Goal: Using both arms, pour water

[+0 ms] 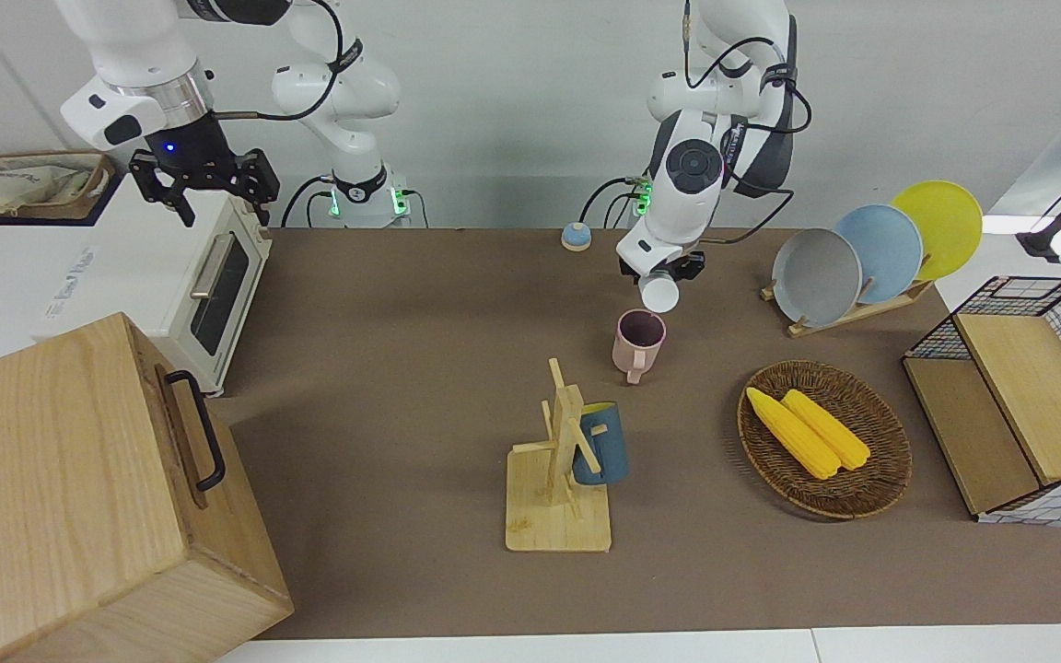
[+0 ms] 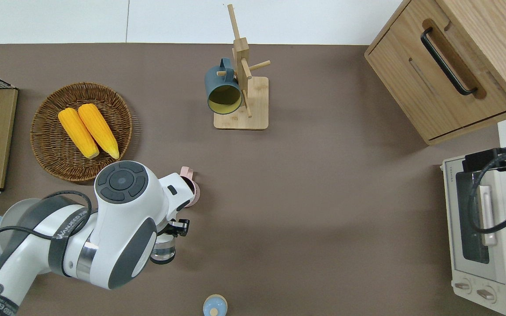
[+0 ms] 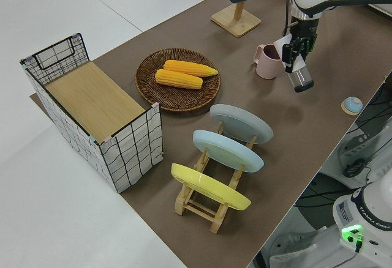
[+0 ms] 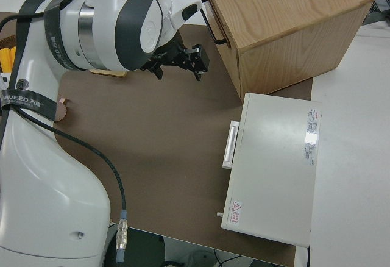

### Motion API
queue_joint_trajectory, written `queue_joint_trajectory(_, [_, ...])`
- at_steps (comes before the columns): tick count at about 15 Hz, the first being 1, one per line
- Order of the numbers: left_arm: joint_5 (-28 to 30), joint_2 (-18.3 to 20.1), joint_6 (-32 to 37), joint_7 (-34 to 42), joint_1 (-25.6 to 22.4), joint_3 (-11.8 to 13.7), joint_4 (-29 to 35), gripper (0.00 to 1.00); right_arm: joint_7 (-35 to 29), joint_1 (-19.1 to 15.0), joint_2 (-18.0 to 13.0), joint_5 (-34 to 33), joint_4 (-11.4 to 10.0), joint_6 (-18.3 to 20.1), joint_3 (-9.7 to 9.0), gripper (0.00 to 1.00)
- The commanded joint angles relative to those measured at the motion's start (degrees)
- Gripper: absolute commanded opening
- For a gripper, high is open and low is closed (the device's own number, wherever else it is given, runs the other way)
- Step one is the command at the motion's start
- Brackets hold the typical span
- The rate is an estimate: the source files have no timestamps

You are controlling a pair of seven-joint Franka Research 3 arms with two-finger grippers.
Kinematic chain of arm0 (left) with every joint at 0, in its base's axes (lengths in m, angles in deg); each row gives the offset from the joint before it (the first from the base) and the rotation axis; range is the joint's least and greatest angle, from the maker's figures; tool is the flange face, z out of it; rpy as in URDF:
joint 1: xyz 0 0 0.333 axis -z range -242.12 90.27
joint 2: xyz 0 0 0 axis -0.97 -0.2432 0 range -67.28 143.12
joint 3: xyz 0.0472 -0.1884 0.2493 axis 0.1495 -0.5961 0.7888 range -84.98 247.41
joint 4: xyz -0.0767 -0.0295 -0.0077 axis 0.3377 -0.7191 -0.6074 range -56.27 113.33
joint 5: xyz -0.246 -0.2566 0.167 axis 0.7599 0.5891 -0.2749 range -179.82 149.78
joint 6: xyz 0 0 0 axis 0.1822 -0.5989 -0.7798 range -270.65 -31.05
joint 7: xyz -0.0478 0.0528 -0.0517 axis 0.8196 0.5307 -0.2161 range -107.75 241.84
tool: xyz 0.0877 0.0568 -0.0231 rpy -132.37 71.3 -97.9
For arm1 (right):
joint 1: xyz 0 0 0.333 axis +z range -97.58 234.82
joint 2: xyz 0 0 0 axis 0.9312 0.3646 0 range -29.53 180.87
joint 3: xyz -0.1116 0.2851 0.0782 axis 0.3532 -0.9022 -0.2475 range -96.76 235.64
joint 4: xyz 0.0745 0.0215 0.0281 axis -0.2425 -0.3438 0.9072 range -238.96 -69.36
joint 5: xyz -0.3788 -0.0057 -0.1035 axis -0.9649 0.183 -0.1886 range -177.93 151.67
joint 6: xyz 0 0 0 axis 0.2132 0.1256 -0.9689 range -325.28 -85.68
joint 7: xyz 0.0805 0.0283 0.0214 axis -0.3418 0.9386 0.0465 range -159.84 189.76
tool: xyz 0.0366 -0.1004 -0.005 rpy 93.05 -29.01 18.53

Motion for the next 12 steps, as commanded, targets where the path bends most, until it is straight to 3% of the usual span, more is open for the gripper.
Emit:
queue_joint_trajectory(1, [-1.33,2.37,3.27,-1.41,0.83,0.22,-1.32,0.0,1.36,-0.09,0.64,0.21,1.01,0.12,-0.74,0.987])
queue_joint_trajectory(5, [-0.81,5.79,0.91,-1.24,0.83,0.14,1.65,0.0,1.36,-0.09,0.64,0.3,1.1,0.12,-1.27,0.987])
queue_joint_trajectory(12, [4.37,15.72,-18.41,-0.88,0.92,0.22,14.21,0.0,1.36,-0.09,0.64,0.3,1.1,0.12,-1.27,0.987])
